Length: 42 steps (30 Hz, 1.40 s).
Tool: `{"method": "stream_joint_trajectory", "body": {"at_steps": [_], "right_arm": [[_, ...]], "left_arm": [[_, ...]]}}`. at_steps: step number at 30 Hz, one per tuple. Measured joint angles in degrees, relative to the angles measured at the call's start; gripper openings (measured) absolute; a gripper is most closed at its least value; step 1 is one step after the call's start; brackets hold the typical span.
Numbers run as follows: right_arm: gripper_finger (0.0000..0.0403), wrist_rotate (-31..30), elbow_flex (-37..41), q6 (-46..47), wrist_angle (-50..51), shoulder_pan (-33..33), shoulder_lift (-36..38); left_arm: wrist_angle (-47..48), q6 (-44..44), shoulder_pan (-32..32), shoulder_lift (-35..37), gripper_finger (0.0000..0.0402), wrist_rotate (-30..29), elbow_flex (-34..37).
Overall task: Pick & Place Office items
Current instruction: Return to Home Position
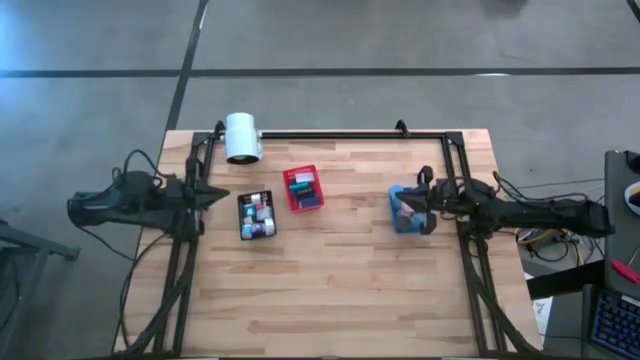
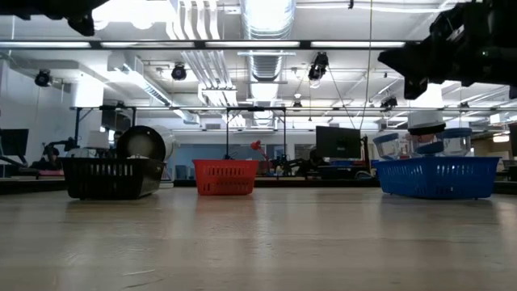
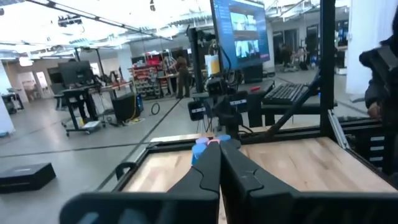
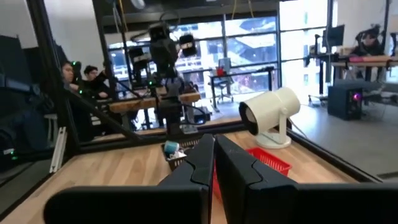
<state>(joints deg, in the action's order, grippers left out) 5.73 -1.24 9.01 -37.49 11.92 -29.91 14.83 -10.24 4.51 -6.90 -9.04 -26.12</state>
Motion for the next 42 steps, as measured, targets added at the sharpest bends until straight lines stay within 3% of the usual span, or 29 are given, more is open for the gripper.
{"method": "stream_joint_trajectory", "body": {"at_steps": [7,14,25,42], "right_arm": [[0.0013,-1.3,0.7,0.6,4.4,0.7,6.2],[0.0013,-5.2,0.7,-0.8,7.3,0.7,6.9],[0.0013,-5.8,0.7,-0.2,7.7,0.7,7.4],[0.0009,-5.8,0.7,-0.6,7.8,0.7,7.3]], "left_arm": [[-5.5,6.9,0.0,7.0,0.0002,0.0,9.4],[-15.6,9.2,-0.1,6.9,0.0001,-0.6,21.2],[-15.3,9.5,-0.1,6.9,0.0,0.1,25.3],[-15.5,10.3,-0.1,6.9,0.0001,0.7,25.5]]}}
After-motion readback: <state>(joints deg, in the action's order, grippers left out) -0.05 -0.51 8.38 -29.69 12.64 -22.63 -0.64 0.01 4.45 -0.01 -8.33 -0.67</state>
